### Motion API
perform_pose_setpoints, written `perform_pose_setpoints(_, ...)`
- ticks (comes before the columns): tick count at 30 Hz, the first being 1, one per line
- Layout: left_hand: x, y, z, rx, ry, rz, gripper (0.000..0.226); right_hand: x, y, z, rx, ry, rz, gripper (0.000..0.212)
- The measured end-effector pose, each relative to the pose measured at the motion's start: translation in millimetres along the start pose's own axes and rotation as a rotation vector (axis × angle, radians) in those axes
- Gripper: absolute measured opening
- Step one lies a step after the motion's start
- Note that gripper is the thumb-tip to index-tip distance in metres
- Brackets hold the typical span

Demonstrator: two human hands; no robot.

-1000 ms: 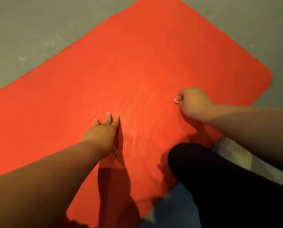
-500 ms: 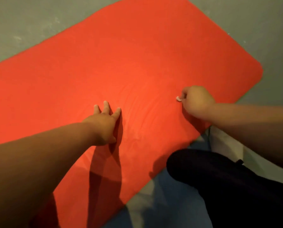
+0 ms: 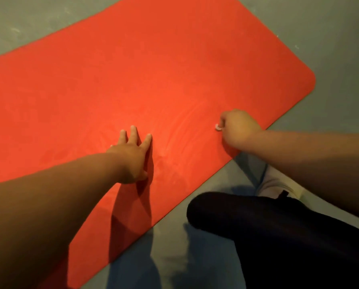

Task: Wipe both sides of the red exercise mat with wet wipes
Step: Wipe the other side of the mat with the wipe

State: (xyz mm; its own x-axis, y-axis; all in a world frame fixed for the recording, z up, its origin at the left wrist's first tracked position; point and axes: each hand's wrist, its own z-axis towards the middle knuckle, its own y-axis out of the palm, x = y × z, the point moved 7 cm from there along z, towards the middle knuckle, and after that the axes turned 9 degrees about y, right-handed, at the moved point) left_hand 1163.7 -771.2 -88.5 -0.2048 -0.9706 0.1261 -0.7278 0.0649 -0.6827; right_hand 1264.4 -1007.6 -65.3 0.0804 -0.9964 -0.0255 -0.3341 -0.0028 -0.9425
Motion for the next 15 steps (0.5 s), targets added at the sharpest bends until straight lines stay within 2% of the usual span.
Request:
perform_pose_setpoints(1, 1.5, 0.3, -0.1, 0.000, 0.000, -0.014, 0.110, -3.2, 3.1, -10.6, -0.031, -0.022, -0.017, 0.021)
perform_pose_setpoints(3, 3.7, -4.8, 0.2, 0.049, 0.000, -0.034, 0.104, -33.2, 21.6, -44.8, -0.125, -0.194, 0.015, 0.023)
perform_pose_setpoints(6, 14.5, -24.4, 1.3, 0.270, 0.122, -0.006, 0.090, -70.9, 44.1, -88.4, -0.309, -0.471, -0.035, 0.020)
perform_pose_setpoints(8, 21.2, -34.3, 1.3, 0.339, 0.209, 0.041, 0.084, -58.2, 45.2, -81.3, -0.315, -0.518, -0.073, 0.016)
perform_pose_setpoints(10, 22.5, -35.4, 1.6, 0.295, 0.205, 0.034, 0.083, -33.2, 38.6, -67.6, -0.277, -0.462, -0.083, 0.014)
perform_pose_setpoints(14, 29.1, -50.2, 15.8, 0.272, 0.209, 0.041, 0.086, 16.8, 13.6, -28.4, -0.130, -0.108, 0.021, 0.013)
perform_pose_setpoints(15, 32.2, -56.1, 21.4, 0.290, 0.226, 0.037, 0.087, 17.5, 11.9, -26.7, -0.119, -0.089, 0.015, 0.014)
